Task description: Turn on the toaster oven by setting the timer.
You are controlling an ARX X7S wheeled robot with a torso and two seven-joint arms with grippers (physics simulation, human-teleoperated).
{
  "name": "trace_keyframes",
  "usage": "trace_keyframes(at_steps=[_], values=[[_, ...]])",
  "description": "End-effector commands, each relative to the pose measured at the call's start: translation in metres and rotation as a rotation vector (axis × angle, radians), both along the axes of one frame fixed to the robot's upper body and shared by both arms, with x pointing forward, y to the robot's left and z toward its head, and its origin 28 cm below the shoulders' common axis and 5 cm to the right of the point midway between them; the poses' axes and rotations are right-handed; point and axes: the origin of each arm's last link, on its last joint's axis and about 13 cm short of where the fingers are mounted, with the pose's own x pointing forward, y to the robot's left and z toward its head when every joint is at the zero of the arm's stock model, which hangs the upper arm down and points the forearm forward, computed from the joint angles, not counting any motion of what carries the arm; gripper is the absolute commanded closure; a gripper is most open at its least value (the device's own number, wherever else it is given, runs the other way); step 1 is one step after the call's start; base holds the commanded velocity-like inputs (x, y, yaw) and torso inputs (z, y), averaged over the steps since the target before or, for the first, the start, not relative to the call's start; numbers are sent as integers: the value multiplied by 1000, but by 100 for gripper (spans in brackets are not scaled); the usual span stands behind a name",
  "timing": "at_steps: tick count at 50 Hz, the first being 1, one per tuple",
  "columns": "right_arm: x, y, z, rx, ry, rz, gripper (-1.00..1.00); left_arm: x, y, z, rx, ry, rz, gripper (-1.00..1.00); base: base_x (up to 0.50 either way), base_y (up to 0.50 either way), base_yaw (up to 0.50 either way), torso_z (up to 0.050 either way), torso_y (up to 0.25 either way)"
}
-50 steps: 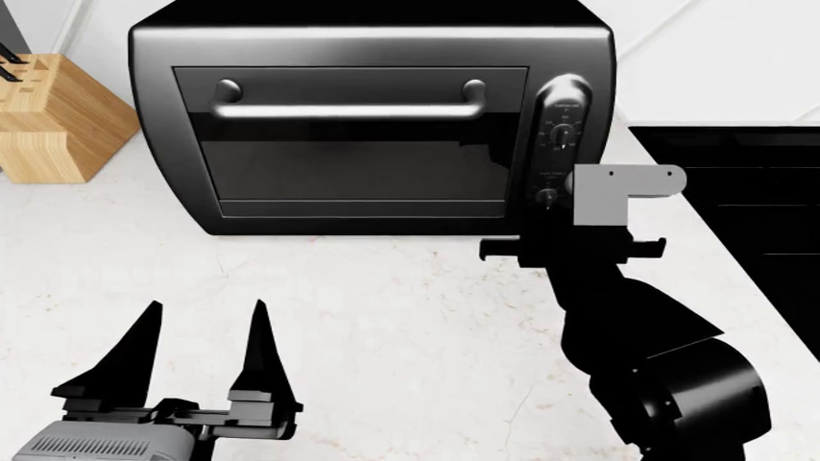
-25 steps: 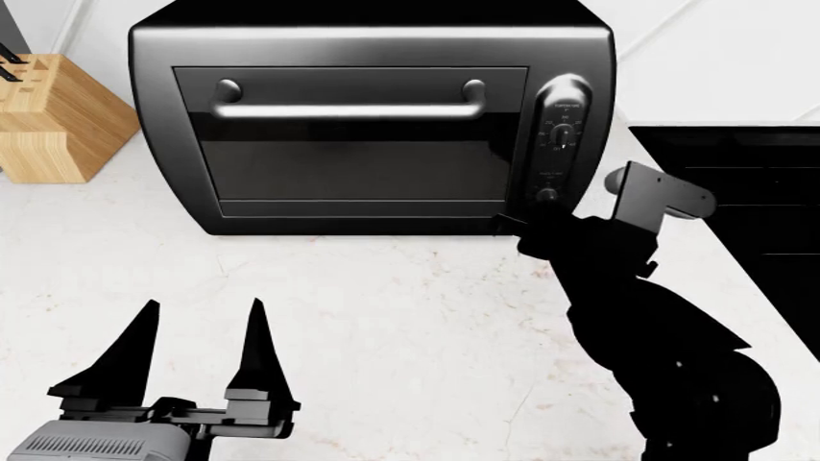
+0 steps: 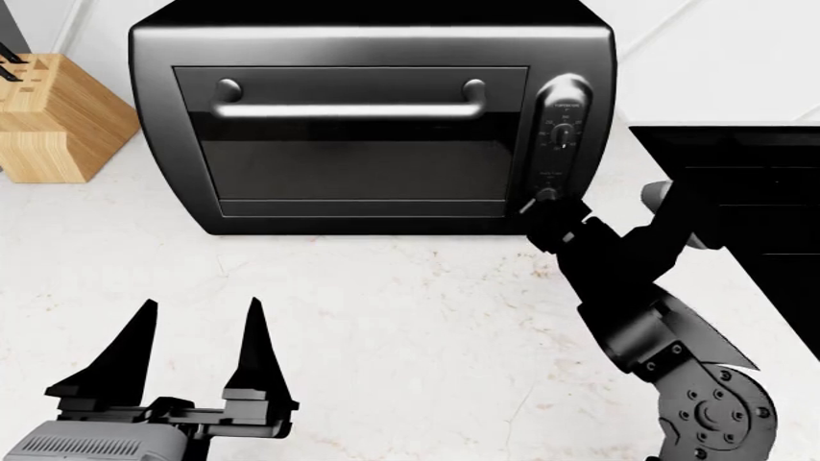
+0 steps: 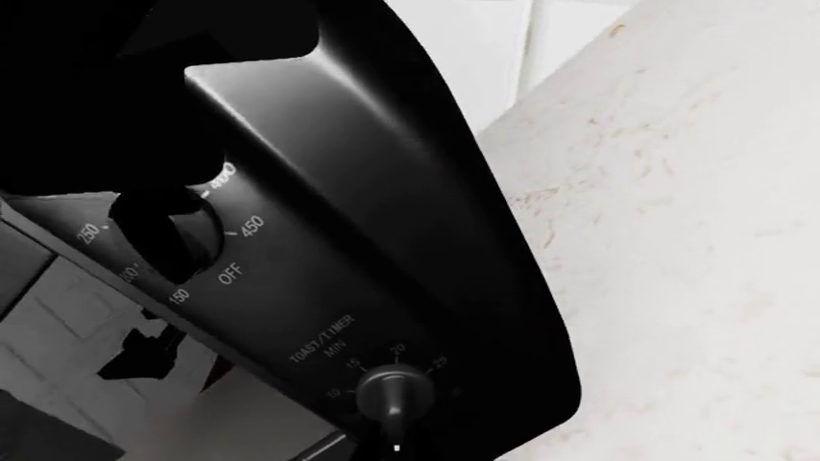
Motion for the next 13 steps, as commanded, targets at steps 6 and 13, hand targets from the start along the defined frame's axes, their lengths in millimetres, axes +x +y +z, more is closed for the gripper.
trace_keyframes(at_steps=[6, 13], values=[[-2, -11, 5, 169, 1, -41, 100, 0, 0, 1, -3, -2, 1, -100, 0, 0, 0, 0, 2], [0, -11, 3, 200, 18, -55, 100, -1, 0, 1, -3, -3, 1, -100, 0, 0, 0, 0, 1]])
